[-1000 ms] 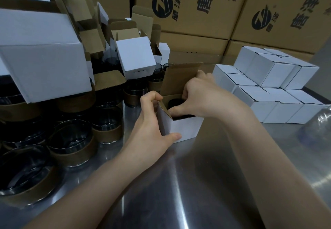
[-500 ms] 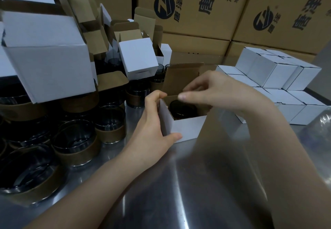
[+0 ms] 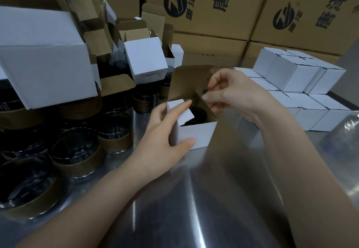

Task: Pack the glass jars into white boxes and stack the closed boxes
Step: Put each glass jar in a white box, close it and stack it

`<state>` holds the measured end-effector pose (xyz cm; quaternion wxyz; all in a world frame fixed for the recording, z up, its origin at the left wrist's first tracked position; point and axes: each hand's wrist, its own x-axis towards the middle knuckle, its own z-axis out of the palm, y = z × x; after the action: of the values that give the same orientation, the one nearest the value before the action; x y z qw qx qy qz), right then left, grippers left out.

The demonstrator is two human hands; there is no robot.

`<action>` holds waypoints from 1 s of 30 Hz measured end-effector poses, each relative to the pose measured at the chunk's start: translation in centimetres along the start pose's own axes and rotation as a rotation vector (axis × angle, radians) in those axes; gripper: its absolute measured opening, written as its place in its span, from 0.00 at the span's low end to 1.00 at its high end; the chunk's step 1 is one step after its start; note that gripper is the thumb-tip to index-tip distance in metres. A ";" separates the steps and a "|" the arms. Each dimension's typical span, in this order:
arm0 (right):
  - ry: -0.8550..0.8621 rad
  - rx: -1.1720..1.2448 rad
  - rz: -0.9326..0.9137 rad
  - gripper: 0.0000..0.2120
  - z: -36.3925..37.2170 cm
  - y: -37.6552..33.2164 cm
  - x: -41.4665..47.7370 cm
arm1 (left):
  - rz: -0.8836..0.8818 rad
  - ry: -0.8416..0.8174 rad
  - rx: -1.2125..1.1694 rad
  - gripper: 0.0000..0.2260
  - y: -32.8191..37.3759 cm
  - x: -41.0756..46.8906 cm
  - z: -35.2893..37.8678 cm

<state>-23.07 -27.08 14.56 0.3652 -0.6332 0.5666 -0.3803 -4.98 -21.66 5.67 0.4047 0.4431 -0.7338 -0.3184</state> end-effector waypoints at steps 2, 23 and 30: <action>-0.033 -0.002 0.000 0.15 0.0 0.1 0.0 | -0.037 0.006 -0.103 0.20 0.4 0.0 -0.1; -0.414 -0.027 -0.075 0.22 -0.5 2.0 1.0 | -0.025 0.148 -0.386 0.15 0.7 0.9 -0.3; -0.565 -0.012 0.046 0.18 -1.1 1.3 0.5 | -0.162 0.167 -0.587 0.19 1.5 0.9 -0.5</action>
<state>-24.63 -27.73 13.96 0.5134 -0.7032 0.4588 -0.1771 -5.39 -21.97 7.44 0.5477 0.3888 -0.5370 -0.5104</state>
